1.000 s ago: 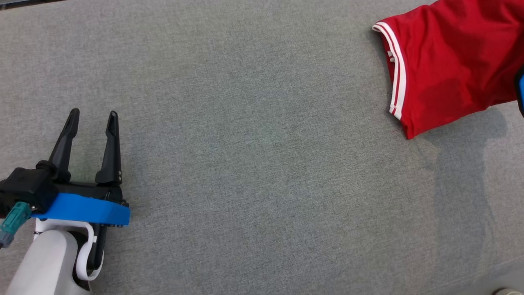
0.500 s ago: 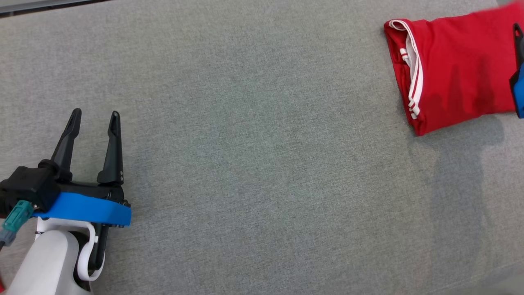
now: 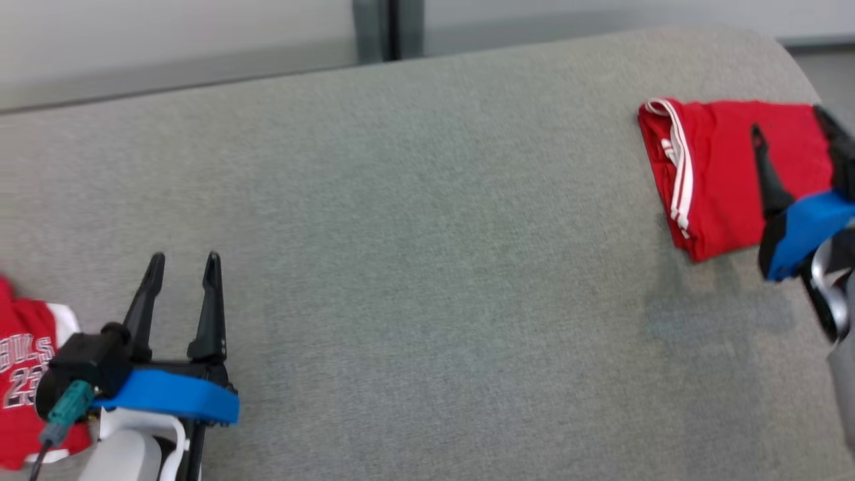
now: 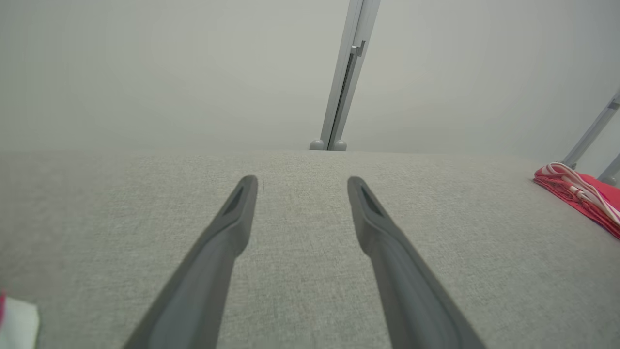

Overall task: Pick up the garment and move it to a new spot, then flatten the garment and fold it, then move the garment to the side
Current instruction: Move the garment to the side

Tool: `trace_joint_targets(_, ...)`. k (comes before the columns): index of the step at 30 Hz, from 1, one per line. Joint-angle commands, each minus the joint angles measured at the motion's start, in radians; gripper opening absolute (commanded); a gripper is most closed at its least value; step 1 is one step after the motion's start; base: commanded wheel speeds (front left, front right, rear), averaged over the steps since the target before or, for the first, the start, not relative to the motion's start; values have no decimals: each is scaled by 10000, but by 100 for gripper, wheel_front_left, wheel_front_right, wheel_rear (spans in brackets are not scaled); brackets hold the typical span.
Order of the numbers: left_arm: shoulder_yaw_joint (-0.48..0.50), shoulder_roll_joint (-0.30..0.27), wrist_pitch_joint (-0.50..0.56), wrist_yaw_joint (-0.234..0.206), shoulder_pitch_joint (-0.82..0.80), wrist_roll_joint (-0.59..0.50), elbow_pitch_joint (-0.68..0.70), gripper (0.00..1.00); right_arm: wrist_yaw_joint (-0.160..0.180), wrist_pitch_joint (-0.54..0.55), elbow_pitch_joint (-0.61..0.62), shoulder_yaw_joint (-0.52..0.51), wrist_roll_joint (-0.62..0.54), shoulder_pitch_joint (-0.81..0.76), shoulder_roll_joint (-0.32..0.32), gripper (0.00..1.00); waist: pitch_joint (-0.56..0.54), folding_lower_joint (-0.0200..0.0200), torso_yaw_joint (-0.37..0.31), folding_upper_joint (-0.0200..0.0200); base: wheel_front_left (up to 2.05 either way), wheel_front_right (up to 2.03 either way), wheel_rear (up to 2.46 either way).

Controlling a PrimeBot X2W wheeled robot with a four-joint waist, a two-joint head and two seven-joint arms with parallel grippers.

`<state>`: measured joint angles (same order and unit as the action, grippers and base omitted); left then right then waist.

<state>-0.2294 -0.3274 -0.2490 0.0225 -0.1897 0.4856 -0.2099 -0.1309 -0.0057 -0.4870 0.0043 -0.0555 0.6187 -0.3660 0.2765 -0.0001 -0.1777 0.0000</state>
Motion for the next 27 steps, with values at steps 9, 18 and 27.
trace_joint_targets(9,91,371,-151,43,901,-52,-380,100,0,-263,2432,-523,1234,-3223,1084,100,-1551,1,1493,0,0,0,0)
trace_joint_targets(18,427,592,-163,4,1684,-279,-317,100,0,-668,3616,-932,1633,-5163,2412,100,-2193,1,1802,0,0,0,0)
trace_joint_targets(27,680,752,-166,125,2286,-477,-369,100,0,-587,3920,-686,1729,-6358,2978,100,-2667,1,1772,0,0,0,0)
